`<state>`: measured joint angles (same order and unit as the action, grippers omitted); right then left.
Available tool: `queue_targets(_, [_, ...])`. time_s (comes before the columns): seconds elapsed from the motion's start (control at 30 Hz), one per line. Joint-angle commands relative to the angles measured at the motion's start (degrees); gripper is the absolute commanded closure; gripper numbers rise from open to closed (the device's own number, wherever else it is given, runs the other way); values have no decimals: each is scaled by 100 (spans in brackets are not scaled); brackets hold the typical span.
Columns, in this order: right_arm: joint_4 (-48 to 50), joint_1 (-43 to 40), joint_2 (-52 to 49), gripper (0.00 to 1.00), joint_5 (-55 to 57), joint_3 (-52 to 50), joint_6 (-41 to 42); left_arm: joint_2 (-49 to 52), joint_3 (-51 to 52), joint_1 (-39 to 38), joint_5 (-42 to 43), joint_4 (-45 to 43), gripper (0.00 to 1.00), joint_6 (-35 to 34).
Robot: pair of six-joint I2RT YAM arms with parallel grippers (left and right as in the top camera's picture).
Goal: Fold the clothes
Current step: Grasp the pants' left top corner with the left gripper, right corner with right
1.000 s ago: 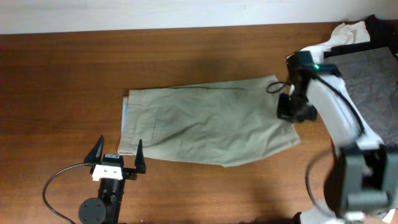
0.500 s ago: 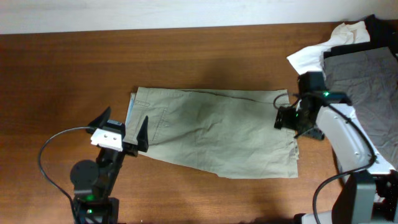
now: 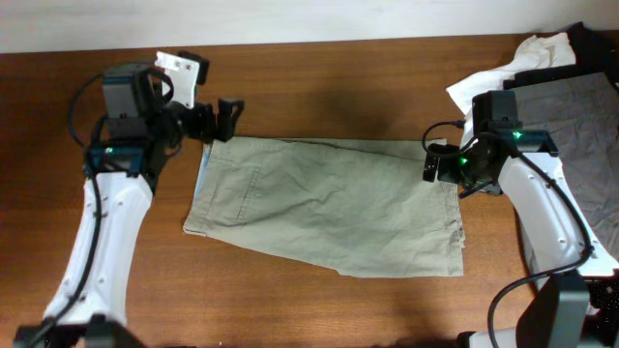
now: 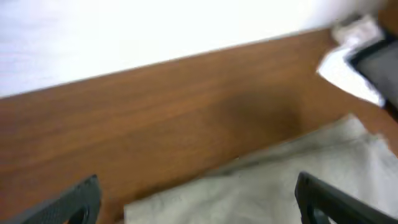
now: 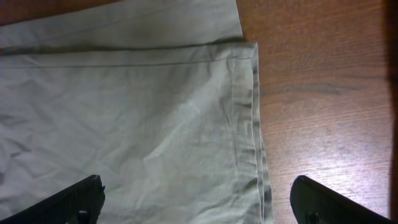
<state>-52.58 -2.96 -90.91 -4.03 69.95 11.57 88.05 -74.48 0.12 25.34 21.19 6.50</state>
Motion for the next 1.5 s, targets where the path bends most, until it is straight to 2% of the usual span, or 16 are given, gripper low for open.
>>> queue_targets(0.0, [-52,-11,55,1,-31,61,-39,675,-70,33,-1121,-101,1,-592])
queue_targets(0.2, [-157,-11,55,1,-33,61,-39,1899,-70,26,-1104,-328,1,-494])
queue_targets(0.3, [-208,-11,55,1,-35,61,-39,2262,-70,26,-800,-573,2,-498])
queue_targets(0.43, [-236,-11,55,1,-55,61,-37,2472,-70,24,-796,-509,11,-501])
queue_targets(0.47, [-249,-11,55,1,-55,61,-37,2531,-70,4,-793,-446,18,-501])
queue_targets(0.8, [-291,-11,55,1,-52,61,-39,2754,-68,-120,-883,59,24,-409])
queue_targets(0.93, [-297,-11,55,1,-52,61,-39,2776,-70,-120,-885,-11,26,-409])
queue_targets(0.97, [-295,-11,55,1,-52,61,-39,2776,-70,-118,-885,-24,30,-409])
queue_targets(1.07, [-243,-11,52,11,-52,61,-39,2776,-70,-118,-885,-20,46,-409])
queue_targets(1.13, [-129,-11,44,11,-52,57,-39,2776,-70,-118,-887,-13,64,-409])
queue_targets(1.2, [55,-11,-22,12,-48,42,-39,2776,-70,-118,-887,-17,73,-409])
queue_targets(1.37, [946,-13,-776,14,15,-28,-44,2776,-70,-118,-1040,13,81,-413])
queue_targets(1.4, [1128,-13,-968,16,13,-28,-59,2776,-70,-107,-1038,33,86,-413])
queue_targets(1.43, [1333,-15,-1176,22,15,-28,-68,2776,-70,-109,-1040,37,88,-415])
queue_targets(1.47, [1412,-17,-1259,23,15,-28,-63,2776,-70,-109,-1040,35,88,-413])
